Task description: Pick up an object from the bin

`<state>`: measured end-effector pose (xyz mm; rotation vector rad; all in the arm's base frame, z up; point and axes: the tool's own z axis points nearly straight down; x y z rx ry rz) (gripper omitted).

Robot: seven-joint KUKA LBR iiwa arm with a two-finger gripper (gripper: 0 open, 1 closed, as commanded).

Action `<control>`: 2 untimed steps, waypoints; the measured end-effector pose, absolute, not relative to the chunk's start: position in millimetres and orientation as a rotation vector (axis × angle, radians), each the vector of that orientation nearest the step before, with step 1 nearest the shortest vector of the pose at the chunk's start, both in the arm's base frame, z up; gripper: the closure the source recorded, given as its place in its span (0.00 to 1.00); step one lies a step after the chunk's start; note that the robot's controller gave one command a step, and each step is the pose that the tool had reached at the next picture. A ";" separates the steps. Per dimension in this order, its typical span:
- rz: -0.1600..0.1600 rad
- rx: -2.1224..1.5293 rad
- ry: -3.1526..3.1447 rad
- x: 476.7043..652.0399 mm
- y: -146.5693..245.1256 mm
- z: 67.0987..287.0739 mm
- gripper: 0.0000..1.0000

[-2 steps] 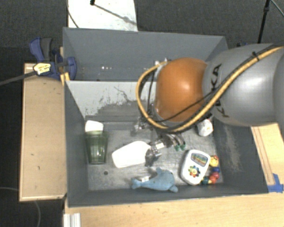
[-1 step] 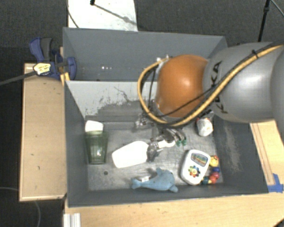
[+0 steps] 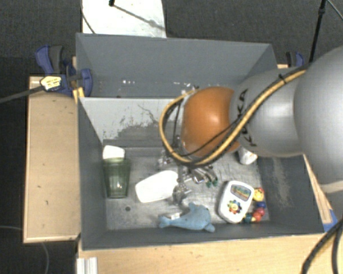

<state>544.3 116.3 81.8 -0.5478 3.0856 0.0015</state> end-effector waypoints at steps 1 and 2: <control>-0.002 -0.706 3.054 554.5 122.2 65.9 1.00; 0.000 -0.726 3.049 554.8 123.2 68.5 1.00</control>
Offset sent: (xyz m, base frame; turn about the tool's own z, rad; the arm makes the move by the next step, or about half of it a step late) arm 0.0000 0.0000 0.0000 0.0000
